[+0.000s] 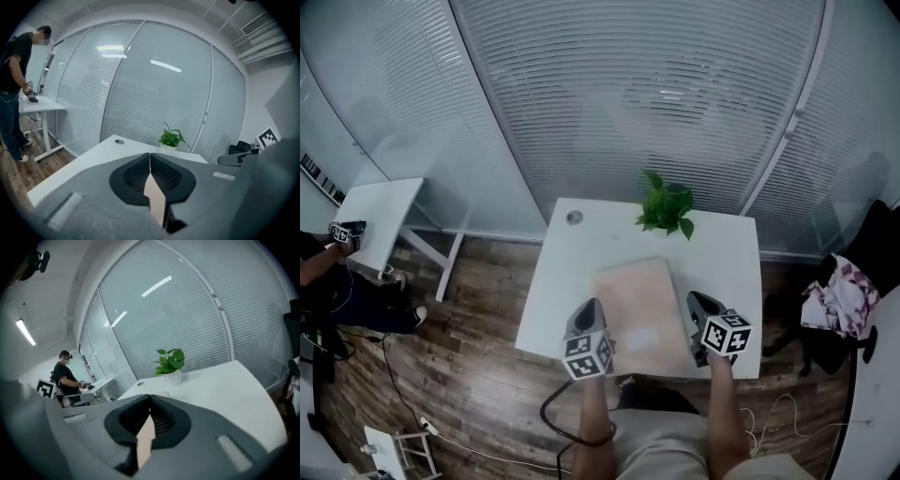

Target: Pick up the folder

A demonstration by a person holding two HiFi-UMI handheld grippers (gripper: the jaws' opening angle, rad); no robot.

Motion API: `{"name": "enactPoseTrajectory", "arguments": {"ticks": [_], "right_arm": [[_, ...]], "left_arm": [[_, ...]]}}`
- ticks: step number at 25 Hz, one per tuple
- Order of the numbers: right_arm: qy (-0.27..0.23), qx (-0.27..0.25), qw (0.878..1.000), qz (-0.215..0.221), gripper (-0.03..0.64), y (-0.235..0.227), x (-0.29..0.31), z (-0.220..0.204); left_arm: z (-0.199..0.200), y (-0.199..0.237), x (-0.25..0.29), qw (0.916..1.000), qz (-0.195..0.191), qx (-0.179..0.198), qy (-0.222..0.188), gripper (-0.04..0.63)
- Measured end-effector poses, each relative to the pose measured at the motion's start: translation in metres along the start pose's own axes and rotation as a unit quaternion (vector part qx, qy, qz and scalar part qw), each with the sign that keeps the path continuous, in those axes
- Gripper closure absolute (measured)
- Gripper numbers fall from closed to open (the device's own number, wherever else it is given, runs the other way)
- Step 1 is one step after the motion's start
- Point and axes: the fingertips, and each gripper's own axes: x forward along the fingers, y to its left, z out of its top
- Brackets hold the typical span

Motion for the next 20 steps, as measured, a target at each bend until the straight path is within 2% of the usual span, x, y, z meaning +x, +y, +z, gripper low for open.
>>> {"name": "enactPoseTrajectory", "arguments": {"ticks": [6, 7, 10, 12, 14, 16, 18, 20], "right_arm": [[0.051, -0.003, 0.998, -0.021, 0.606, -0.016, 0.025, -0.037], [0.06, -0.007, 0.998, -0.021, 0.572, -0.018, 0.029, -0.042], [0.081, -0.022, 0.996, -0.019, 0.532, -0.021, 0.042, -0.052], [0.092, -0.022, 0.995, -0.014, 0.497, -0.022, 0.05, -0.056], [0.112, -0.024, 0.993, -0.007, 0.426, -0.022, 0.056, -0.063], [0.134, -0.023, 0.991, -0.003, 0.338, -0.022, 0.062, -0.072], [0.153, -0.022, 0.988, 0.003, 0.242, -0.021, 0.069, -0.08], [0.178, -0.025, 0.984, 0.017, 0.167, -0.017, 0.076, -0.09]], "left_arm": [[-0.046, 0.014, 0.017, 0.9975, -0.005, 0.007, 0.07, 0.584], [-0.052, 0.017, 0.018, 0.9969, -0.005, 0.004, 0.078, 0.584], [-0.06, 0.024, 0.026, 0.996, -0.006, -0.006, 0.089, 0.58], [-0.061, 0.027, 0.032, 0.9955, -0.005, -0.008, 0.094, 0.512], [-0.071, 0.025, 0.035, 0.9939, -0.013, -0.016, 0.108, 0.471], [-0.085, 0.021, 0.039, 0.9903, -0.033, -0.037, 0.13, 0.391], [-0.097, 0.02, 0.045, 0.9867, -0.046, -0.054, 0.146, 0.282], [-0.106, 0.02, 0.049, 0.9843, -0.05, -0.059, 0.158, 0.221]]}}
